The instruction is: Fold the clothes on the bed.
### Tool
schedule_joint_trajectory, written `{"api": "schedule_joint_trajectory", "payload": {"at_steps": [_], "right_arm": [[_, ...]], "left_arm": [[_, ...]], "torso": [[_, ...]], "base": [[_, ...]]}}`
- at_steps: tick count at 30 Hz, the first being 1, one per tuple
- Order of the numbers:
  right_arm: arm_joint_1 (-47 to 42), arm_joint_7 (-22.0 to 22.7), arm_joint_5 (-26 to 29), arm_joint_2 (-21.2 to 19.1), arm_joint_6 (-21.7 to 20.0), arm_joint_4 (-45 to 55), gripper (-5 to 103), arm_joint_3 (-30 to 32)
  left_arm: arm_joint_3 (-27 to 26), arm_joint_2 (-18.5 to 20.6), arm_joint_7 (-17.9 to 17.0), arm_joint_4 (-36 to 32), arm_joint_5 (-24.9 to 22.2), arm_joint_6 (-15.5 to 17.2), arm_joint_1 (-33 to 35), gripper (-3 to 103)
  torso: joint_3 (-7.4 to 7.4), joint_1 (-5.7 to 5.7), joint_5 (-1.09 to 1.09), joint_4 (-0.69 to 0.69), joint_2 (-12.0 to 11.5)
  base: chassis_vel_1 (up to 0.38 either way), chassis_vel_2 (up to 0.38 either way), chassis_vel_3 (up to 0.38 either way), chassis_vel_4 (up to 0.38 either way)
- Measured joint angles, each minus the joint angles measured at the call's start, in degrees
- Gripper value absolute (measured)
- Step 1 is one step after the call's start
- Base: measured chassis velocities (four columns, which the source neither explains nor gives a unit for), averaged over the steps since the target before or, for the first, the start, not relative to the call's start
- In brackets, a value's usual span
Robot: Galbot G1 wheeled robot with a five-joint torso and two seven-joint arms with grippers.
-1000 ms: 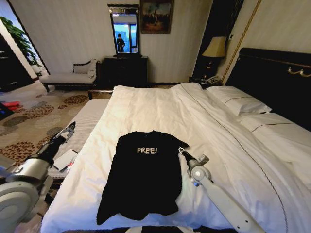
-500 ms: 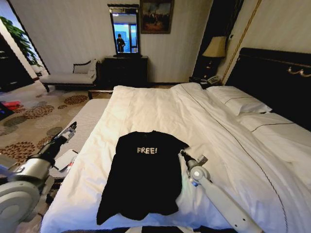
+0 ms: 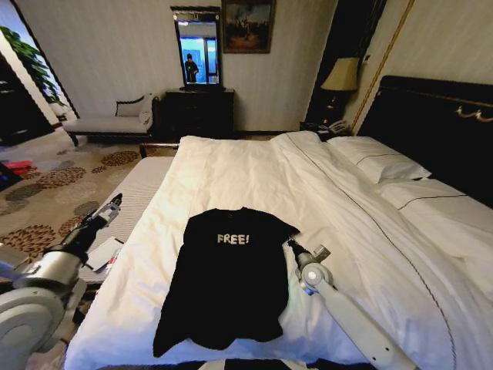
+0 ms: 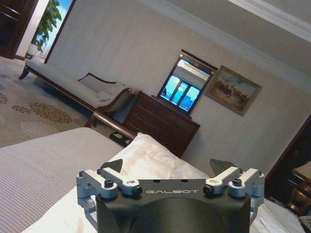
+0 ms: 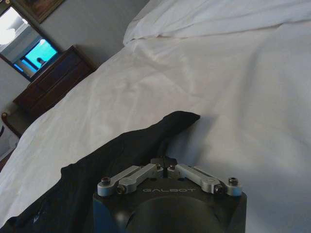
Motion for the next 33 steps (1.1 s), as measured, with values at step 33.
{"api": "schedule_joint_trajectory", "payload": {"at_steps": [33], "right_arm": [[-7.51,10.77,-8.90,1.95,3.25,8.72,20,1.12]], "left_arm": [[0.35,0.05,0.00,0.00,0.57,-0.06,0.01,100]], "torso": [[0.00,0.00,0.00,-0.01,0.00]], "base": [[0.000,0.000,0.000,0.000]]}}
